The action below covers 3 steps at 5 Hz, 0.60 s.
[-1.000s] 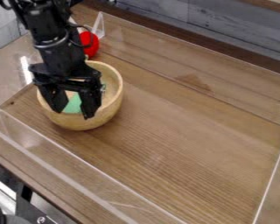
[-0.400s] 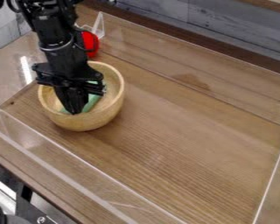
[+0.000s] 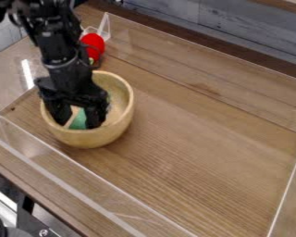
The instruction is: Remove the green block from the brown bowl and put it on the table
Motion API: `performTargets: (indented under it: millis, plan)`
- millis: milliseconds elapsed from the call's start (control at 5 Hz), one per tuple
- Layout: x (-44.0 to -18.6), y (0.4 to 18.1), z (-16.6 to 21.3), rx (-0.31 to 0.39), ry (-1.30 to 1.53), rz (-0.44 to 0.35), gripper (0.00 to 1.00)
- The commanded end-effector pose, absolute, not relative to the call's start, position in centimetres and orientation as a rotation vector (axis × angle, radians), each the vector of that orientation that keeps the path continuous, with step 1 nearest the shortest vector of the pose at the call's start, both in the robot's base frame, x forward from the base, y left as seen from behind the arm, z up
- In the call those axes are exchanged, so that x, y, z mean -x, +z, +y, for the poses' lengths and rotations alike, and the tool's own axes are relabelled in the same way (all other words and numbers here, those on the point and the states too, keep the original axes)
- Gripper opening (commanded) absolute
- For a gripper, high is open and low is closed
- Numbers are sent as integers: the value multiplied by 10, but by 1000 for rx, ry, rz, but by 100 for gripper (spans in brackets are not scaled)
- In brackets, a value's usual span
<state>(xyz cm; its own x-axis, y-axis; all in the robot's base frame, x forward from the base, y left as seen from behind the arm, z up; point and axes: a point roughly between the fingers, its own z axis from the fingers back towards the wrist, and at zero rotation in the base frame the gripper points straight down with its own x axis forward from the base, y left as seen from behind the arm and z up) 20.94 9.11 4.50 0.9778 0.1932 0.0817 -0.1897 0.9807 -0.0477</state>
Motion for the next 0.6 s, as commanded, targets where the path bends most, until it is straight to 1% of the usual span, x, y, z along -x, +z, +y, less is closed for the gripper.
performTargets:
  millis: [0,200,400]
  plan:
    - [-206,48,99,11,174,-128,100]
    - [-211,39,104,0,226,-126,100]
    - [-214,31,110,-8,278,-125,0]
